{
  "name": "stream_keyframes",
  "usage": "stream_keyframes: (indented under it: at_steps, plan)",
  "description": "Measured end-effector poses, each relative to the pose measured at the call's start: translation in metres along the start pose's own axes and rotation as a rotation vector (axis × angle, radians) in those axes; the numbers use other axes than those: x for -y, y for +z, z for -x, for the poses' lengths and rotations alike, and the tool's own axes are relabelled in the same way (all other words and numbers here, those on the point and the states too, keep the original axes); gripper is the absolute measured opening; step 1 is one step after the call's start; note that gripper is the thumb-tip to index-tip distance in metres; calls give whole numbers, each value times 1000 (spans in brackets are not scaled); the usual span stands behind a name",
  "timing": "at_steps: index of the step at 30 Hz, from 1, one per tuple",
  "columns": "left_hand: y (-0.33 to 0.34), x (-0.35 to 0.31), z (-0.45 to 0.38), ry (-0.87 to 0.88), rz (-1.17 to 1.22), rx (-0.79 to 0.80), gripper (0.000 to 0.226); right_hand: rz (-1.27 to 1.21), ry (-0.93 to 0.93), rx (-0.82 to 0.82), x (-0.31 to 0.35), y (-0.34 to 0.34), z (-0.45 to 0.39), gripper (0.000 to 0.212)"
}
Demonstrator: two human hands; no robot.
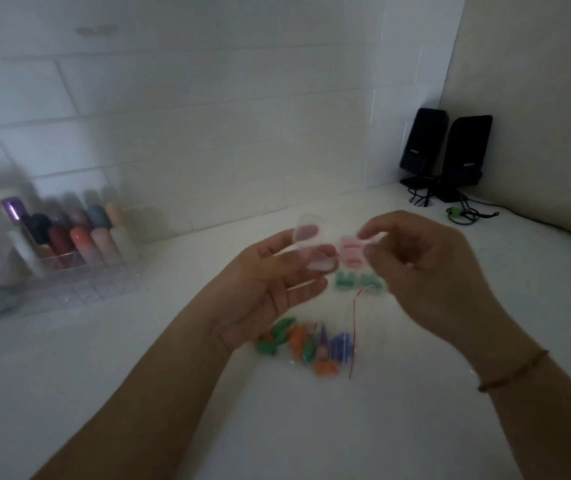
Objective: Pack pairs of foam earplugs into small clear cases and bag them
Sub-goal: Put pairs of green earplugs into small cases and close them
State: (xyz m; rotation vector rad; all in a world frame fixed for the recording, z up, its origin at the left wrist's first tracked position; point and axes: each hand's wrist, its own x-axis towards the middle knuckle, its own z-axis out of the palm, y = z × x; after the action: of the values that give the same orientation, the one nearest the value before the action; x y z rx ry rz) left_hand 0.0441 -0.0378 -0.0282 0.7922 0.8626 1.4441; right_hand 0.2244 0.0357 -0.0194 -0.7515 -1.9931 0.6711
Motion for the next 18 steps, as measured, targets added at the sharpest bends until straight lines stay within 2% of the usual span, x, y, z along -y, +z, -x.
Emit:
stream_keyframes:
  at_steps: [1, 3, 5, 6, 7, 9, 12, 14, 18]
  plan:
    - [-4, -3, -2, 9, 49, -70, 51, 39, 52, 62, -1, -9, -2, 14]
    - [-10, -4, -6, 11, 103, -191, 53, 225, 149, 384, -3, -22, -1, 20]
    - [-14, -1, -10, -20, 152, -266, 39, 339, 191, 709, 0, -21, 2, 18]
    - [-16, 0, -12, -35, 171, -295, 25, 355, 173, 774, 1, -15, 3, 15]
    - [-16, 2, -14, -46, 183, -317, 14, 359, 139, 781, 1, -10, 5, 13]
    - [-17, 5, -17, -51, 191, -340, 10, 373, 66, 734, 1, 2, 7, 12]
    - [-19, 5, -18, -35, 192, -356, 12, 349, 44, 662, 0, 16, 11, 20]
    - [-20, 3, -18, -37, 216, -370, 18, 319, 40, 676, 0, 24, 14, 22]
    - [-21, 3, -17, -55, 241, -353, 25, 385, 52, 675, 1, 27, 17, 10]
